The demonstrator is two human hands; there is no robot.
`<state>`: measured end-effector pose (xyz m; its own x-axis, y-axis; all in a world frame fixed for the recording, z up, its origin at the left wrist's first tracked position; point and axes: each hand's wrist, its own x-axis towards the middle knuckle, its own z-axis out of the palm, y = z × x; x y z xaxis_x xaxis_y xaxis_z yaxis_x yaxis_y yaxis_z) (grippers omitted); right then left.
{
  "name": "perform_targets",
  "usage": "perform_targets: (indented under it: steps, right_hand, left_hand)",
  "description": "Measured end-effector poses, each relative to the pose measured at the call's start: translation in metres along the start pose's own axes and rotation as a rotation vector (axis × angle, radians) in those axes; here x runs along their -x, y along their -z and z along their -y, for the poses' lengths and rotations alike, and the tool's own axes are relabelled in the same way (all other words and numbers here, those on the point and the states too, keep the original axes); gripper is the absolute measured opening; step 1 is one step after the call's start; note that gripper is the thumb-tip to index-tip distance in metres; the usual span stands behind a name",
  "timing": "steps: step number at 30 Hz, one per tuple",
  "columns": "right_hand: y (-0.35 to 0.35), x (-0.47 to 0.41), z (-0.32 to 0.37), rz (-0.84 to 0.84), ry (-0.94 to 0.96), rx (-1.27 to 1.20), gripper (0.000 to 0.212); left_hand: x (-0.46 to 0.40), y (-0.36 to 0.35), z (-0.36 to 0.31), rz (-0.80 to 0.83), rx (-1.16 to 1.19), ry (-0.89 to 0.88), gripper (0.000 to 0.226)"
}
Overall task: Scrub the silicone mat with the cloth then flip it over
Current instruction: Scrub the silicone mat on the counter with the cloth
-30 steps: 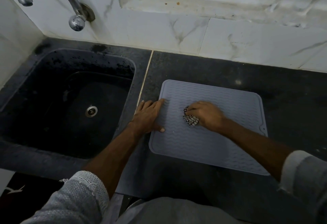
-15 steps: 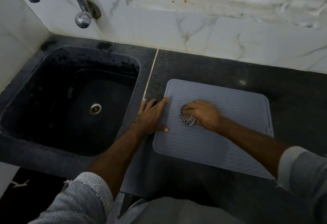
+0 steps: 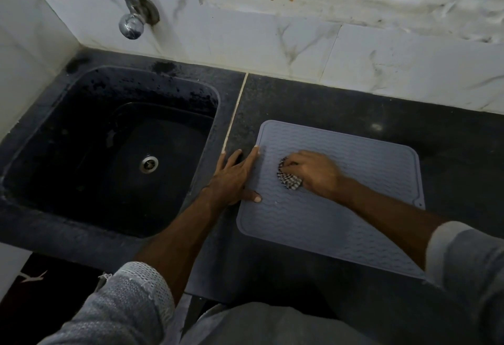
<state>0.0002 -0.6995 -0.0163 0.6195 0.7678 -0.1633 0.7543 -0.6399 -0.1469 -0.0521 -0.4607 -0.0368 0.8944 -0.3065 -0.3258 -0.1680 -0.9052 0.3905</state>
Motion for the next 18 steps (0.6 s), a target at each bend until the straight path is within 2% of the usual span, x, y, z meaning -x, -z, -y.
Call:
perform_targets:
  steps: [2, 4, 6, 10, 15, 18]
  right_hand:
    - [0.002, 0.007, -0.004, 0.024, -0.027, -0.007, 0.046]
    - [0.005, 0.004, 0.003, -0.038, -0.048, -0.072, 0.041]
    - [0.005, -0.009, 0.02, -0.111, -0.016, -0.127, 0.038]
    - [-0.007, -0.032, 0.054, -0.091, 0.078, -0.11, 0.033]
    - [-0.008, 0.007, 0.022, -0.047, 0.063, -0.066, 0.038]
    - [0.0, 0.017, 0.01, 0.004, 0.058, -0.099, 0.034]
  left_hand:
    - [-0.001, -0.001, 0.001, 0.004, -0.005, 0.002, 0.129]
    - [-0.001, 0.0, 0.001, 0.007, -0.015, -0.003, 0.13]
    - [-0.002, 0.001, 0.0, 0.006, -0.023, -0.013, 0.131]
    - [-0.003, 0.001, -0.001, -0.005, -0.062, -0.022, 0.132]
    - [-0.002, 0.001, 0.001, 0.0, -0.039, -0.02, 0.129]
    - [-0.003, 0.0, 0.001, 0.006, -0.032, -0.02, 0.129]
